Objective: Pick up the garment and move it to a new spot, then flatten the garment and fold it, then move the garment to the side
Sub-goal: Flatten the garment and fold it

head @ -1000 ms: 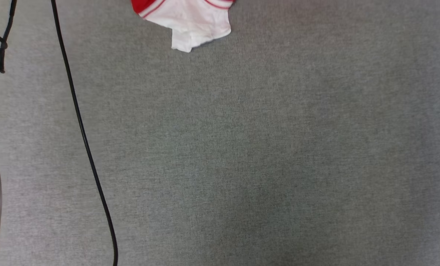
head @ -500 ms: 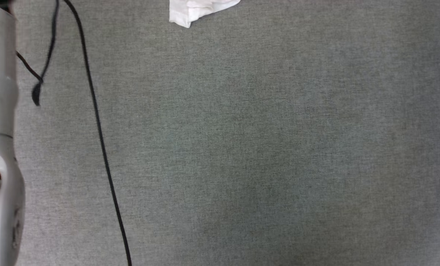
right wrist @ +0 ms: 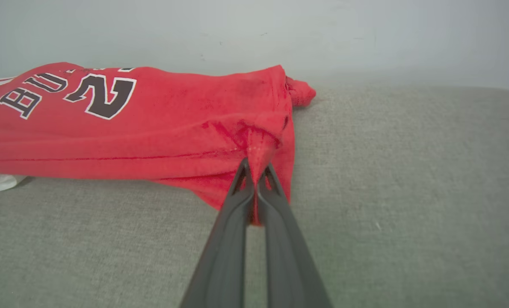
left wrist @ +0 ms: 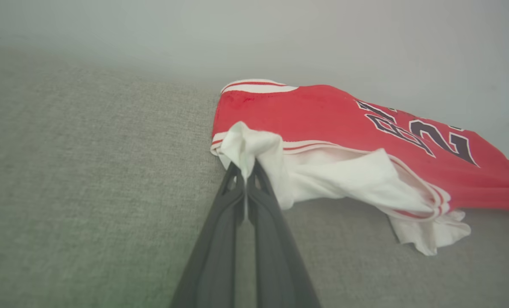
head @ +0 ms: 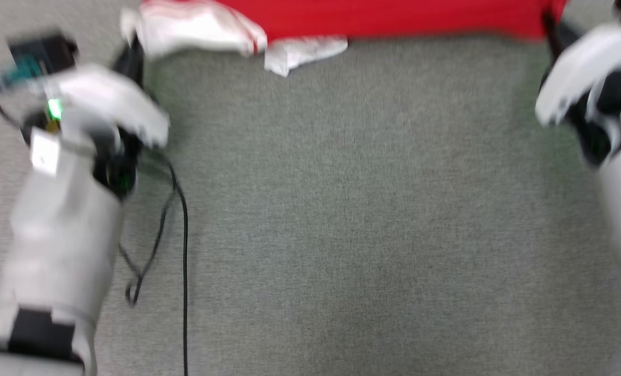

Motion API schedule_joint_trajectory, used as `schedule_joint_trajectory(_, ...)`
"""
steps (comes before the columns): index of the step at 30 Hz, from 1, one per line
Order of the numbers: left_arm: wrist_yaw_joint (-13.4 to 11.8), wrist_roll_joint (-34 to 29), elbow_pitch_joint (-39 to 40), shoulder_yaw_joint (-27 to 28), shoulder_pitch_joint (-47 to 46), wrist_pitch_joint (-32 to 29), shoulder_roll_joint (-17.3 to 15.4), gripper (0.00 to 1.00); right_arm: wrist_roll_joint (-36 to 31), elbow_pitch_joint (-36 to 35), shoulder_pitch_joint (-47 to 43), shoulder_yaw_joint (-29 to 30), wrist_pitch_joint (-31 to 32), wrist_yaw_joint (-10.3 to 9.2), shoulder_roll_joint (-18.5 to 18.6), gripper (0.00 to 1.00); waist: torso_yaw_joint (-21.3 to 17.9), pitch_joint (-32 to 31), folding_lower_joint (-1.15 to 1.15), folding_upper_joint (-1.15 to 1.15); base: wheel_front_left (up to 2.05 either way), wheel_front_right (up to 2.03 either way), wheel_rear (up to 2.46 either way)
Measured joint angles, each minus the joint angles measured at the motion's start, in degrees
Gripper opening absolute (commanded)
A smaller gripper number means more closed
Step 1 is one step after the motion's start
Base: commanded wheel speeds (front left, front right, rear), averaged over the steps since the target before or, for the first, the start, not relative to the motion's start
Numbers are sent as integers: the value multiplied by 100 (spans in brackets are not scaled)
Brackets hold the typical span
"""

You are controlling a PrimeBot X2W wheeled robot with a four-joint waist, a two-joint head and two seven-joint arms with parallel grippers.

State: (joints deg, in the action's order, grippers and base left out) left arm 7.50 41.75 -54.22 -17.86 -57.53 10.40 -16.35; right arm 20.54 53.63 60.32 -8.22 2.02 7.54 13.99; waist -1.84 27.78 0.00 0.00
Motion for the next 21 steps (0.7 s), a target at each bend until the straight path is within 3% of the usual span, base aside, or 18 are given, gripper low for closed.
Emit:
schedule_joint_trajectory(12, -3, 494, 832, -279, 2448, 147, -243, 0, 880, -716, -2270, -381, -93, 1, 316, 0, 99, -1207, -1, 0, 0, 0, 0)
schedule_joint_trajectory(21, -455, 739, 1907, -307, 4185, -126, -352, 0, 1067, -1725, -4043, -122, 22, 2, 399, 0, 208, -2016, -2, 0, 0, 0, 0)
